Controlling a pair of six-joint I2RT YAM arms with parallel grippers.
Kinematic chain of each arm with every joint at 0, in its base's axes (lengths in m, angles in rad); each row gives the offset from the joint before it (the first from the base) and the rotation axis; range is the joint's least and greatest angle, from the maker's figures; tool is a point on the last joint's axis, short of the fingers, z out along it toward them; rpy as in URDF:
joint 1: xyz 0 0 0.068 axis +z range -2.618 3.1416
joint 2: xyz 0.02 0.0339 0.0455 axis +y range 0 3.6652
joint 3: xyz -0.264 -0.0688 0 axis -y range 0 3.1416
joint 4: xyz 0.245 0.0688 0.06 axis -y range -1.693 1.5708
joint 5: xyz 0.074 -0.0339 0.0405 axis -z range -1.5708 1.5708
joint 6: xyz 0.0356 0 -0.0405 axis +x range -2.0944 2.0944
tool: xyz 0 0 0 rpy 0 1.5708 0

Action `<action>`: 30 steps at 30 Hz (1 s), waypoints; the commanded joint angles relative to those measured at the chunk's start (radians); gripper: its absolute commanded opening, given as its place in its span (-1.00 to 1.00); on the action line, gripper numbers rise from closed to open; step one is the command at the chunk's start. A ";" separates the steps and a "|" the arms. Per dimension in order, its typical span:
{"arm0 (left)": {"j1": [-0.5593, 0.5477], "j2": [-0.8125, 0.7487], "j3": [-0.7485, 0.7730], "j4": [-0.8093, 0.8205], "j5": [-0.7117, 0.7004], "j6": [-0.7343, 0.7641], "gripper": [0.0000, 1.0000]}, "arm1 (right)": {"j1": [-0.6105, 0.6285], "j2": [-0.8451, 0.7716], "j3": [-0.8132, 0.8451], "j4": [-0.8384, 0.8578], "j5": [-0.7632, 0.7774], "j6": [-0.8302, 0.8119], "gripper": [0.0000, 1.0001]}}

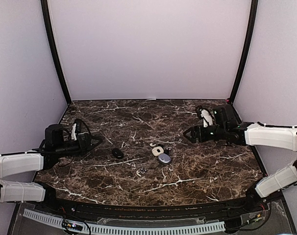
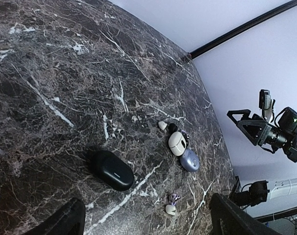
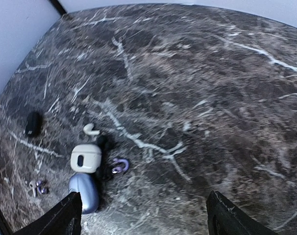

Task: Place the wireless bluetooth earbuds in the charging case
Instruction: Pick up the charging case from the center of the board.

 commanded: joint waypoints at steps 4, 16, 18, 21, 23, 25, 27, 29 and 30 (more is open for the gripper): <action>-0.054 0.015 -0.025 0.037 0.031 0.046 0.82 | 0.256 0.062 0.037 -0.044 0.130 -0.095 0.64; -0.063 0.117 -0.046 0.184 0.143 -0.018 0.81 | 0.461 0.322 0.184 -0.173 0.349 -0.109 0.61; -0.063 0.116 -0.037 0.166 0.136 -0.013 0.81 | 0.462 0.348 0.203 -0.177 0.368 -0.098 0.62; -0.063 0.110 -0.034 0.150 0.125 -0.006 0.81 | 0.462 0.385 0.230 -0.186 0.387 -0.091 0.63; -0.063 0.107 -0.034 0.143 0.124 -0.001 0.81 | 0.462 0.406 0.245 -0.194 0.390 -0.093 0.55; -0.063 0.105 -0.031 0.135 0.122 0.004 0.81 | 0.463 0.425 0.258 -0.195 0.379 -0.098 0.44; -0.062 0.102 -0.031 0.129 0.120 0.006 0.81 | 0.462 0.436 0.267 -0.196 0.369 -0.107 0.35; -0.063 0.099 -0.032 0.124 0.117 0.007 0.81 | 0.464 0.441 0.271 -0.193 0.361 -0.114 0.34; -0.063 0.098 -0.031 0.122 0.116 0.009 0.81 | 0.466 0.441 0.269 -0.188 0.356 -0.117 0.33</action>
